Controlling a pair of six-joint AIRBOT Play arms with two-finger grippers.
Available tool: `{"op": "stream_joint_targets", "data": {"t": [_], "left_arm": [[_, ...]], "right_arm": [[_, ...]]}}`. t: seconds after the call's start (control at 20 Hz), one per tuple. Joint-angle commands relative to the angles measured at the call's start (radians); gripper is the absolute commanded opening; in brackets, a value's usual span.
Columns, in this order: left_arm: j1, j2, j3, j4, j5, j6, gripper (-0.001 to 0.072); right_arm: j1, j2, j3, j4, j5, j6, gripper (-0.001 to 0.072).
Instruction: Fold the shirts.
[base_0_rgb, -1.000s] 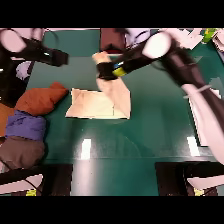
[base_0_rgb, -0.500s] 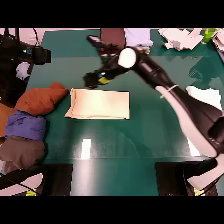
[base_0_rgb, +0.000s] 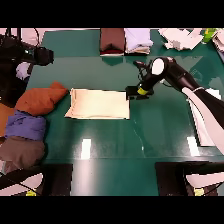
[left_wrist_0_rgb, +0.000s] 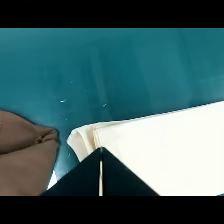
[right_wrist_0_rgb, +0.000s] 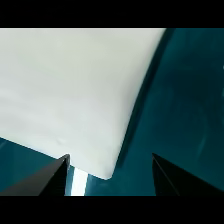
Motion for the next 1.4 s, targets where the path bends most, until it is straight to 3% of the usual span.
{"op": "stream_joint_targets", "data": {"t": [0.0, 0.45, 0.5, 0.6, 0.65, 0.7, 1.1, 1.35], "left_arm": [[0.001, -0.007, -0.001, -0.01, -0.008, 0.007, 0.0023], [0.001, -0.008, -0.001, -0.024, -0.083, 0.031, 0.0023], [0.001, -0.008, -0.001, -0.026, -0.084, 0.031, 0.0023], [0.001, -0.008, -0.001, -0.032, -0.081, 0.031, 0.0023], [0.001, -0.008, -0.001, -0.033, -0.079, 0.03, 0.0022], [-0.002, -0.008, -0.001, -0.036, -0.078, 0.03, 0.0022], [-0.207, -0.008, -0.001, -0.026, -0.007, 0.031, 0.0022], [-0.263, -0.008, -0.001, -0.027, 0.007, 0.03, 0.0022]], "right_arm": [[-0.006, -0.01, -0.089, 0.002, -0.081, 0.106, 0.0588], [0.085, -0.251, 0.1, 0.056, -0.06, 0.119, 0.0575], [0.09, -0.263, 0.113, 0.051, -0.054, 0.117, 0.0481], [0.091, -0.265, 0.133, 0.043, -0.074, 0.113, 0.0165], [0.09, -0.265, 0.15, 0.043, -0.079, 0.098, 0.0047], [0.082, -0.265, 0.176, 0.034, -0.069, 0.087, 0.0023], [-0.166, -0.118, 0.391, -0.27, 0.155, 0.019, 0.0023], [-0.514, 0.002, 0.39, -0.279, 0.19, -0.025, 0.0023]]}}
